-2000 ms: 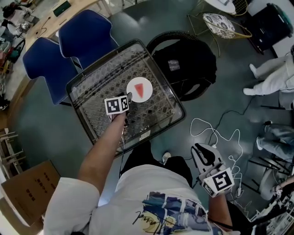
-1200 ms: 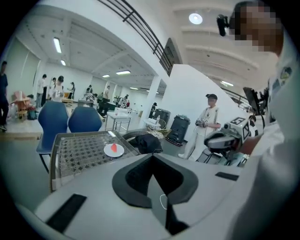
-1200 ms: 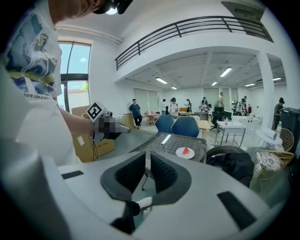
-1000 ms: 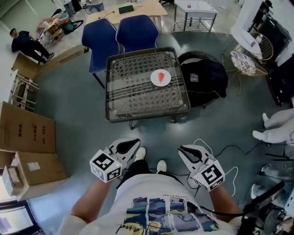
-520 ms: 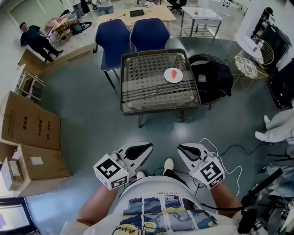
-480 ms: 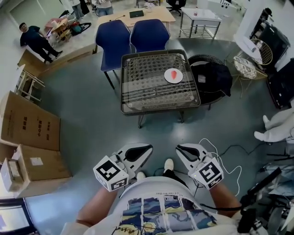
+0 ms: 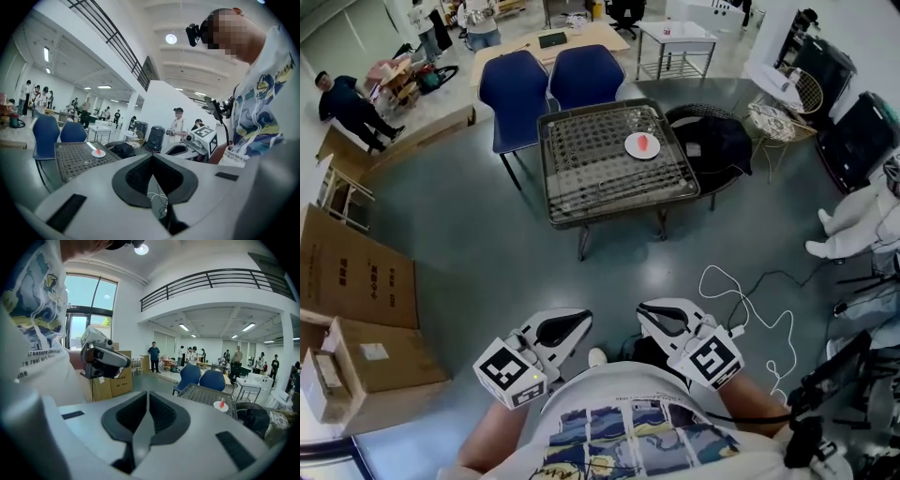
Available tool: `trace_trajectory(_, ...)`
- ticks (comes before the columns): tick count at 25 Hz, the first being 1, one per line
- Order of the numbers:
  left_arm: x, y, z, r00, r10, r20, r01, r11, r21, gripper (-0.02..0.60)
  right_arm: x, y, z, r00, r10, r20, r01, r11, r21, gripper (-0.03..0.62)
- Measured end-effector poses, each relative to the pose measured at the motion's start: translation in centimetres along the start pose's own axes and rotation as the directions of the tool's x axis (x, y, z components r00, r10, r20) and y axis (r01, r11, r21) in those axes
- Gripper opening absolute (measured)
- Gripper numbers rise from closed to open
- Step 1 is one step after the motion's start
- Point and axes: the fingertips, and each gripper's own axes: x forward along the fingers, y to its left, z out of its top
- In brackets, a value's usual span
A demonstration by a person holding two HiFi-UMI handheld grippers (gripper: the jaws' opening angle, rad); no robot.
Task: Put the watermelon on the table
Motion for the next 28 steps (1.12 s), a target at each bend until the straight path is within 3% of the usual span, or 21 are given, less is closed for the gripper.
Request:
trace_trajectory(2,-0.8,-0.2,0.0,1.0,-0.005,0.009,0.005,1.0,-0.001,0.009,0.2,1.1,0.4,1.0,-0.007,0.002,0.007,1.0,-0.007,0.026)
trace_trajectory(7,-1.2,-1.2,-0.7,1.0,-0.001,-0.026,0.003,0.997,0.075,0.009,-0.2,2.6,1.3,0.999,-0.027,-0.042,0.025,0.999,-0.045,0.024)
trace_trajectory(11,-1.2,-1.4,-0.9,1.0,-0.012,-0.024,0.013,0.998,0.064,0.009,0.0,2.9,1.7,1.0,-0.03,0.007,0.03,0.998,-0.059,0.021)
trace_trajectory(28,-1.8,-1.1,-2.9,0.998,-0.023,-0.06,0.026,0.998,0.051,0.009,0.3,4.0,1.1,0.998,-0.048,-0.038,0.045,0.996,-0.078,0.011)
